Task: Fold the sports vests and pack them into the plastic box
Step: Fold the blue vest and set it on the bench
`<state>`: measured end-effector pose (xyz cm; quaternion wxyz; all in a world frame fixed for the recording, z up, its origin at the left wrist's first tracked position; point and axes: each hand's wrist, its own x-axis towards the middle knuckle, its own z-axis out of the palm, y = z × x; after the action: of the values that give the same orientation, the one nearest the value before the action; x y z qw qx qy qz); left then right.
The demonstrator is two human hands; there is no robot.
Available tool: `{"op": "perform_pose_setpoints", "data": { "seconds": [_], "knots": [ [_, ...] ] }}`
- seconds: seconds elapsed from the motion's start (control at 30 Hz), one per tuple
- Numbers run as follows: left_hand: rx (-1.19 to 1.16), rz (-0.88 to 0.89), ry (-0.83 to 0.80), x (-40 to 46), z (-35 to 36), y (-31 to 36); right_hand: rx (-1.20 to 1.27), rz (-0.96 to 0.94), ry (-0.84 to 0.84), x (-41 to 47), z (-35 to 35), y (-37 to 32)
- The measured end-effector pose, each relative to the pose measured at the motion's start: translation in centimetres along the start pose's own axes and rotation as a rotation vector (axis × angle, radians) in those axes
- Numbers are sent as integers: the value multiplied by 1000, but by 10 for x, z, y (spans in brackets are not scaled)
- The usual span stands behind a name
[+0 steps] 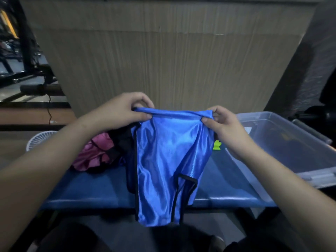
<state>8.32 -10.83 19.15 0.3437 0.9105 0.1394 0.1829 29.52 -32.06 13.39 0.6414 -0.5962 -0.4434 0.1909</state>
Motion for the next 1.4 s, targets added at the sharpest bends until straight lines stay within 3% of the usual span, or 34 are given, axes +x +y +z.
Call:
{"op": "perform_pose_setpoints", "data": {
  "seconds": [0.23,0.47,0.73,0.97,1.23,1.4],
  "knots": [
    [143,-95,-94,78,60,-104,-378,54,25,76,-6,112],
    [265,-62,-11,112,111,-179,-594,117,-50,107,-6,186],
    [284,172,74,68,115,-167,-647,10,-88,81,-10,176],
    [436,385,22,-14,127,-151,-686,-203,-212,6,-9,143],
    [732,474,-79,-87,163,-155,-1174,-391,-437,-70,-1,151],
    [719,431,-95,-104,180,-155,-1355,-400,-558,-90,-1,166]
  ]
}}
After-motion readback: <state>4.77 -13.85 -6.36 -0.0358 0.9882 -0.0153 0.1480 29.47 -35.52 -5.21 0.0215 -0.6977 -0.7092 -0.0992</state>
